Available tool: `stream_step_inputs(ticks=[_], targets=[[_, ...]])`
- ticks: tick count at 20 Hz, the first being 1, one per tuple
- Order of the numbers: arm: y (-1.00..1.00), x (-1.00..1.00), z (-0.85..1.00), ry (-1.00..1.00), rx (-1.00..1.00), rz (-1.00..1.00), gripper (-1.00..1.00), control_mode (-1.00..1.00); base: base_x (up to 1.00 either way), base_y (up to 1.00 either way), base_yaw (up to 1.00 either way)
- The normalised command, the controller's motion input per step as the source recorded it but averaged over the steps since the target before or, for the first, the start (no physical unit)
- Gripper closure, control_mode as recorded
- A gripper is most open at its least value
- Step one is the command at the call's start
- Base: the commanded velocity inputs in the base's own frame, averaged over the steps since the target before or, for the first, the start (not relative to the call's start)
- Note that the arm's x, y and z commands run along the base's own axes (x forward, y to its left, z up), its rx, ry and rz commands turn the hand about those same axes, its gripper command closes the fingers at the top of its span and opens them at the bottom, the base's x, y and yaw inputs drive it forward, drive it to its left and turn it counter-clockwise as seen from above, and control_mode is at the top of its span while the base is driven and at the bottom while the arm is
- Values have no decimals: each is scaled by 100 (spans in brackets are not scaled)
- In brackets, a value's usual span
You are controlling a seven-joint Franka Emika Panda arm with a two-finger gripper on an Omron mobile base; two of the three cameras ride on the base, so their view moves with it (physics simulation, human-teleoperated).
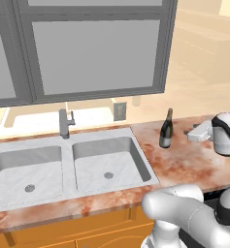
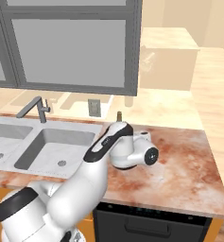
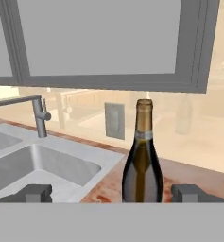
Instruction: Move the drinks to the dining counter.
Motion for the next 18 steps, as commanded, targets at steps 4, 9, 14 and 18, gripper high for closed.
stream_step_inputs(ticks=[4,9,14,18], targets=[[0,23,0,0,0,0,-100,-100,0,0,0],[0,24,-3,0,0,0,-100,-100,0,0,0],[0,30,-11,1,0,0,-100,-100,0,0,0],[0,31,-14,3,0,1,-100,-100,0,0,0]])
